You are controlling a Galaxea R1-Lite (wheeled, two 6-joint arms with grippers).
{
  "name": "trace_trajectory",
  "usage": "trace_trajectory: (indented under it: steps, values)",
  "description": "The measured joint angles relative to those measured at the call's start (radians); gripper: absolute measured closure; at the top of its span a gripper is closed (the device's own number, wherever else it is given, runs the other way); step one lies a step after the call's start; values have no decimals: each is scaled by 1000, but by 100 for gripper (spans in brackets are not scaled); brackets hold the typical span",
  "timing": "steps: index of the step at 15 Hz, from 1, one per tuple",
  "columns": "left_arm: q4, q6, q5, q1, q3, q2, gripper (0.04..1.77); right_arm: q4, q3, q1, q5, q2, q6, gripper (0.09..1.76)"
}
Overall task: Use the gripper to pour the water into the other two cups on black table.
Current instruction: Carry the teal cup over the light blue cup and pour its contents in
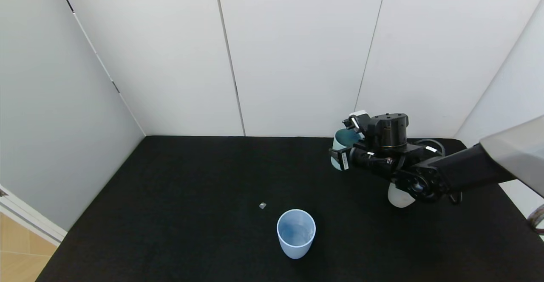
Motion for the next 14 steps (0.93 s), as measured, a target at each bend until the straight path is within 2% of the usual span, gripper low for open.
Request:
trace_trajectory:
  steps: [7,14]
  values:
    - [0,0,0,0,0,0,9,-8,233,31,-24,-209,-18,64]
    - [0,0,0,0,0,0,9,-10,408,210,-183,-369,-18,64]
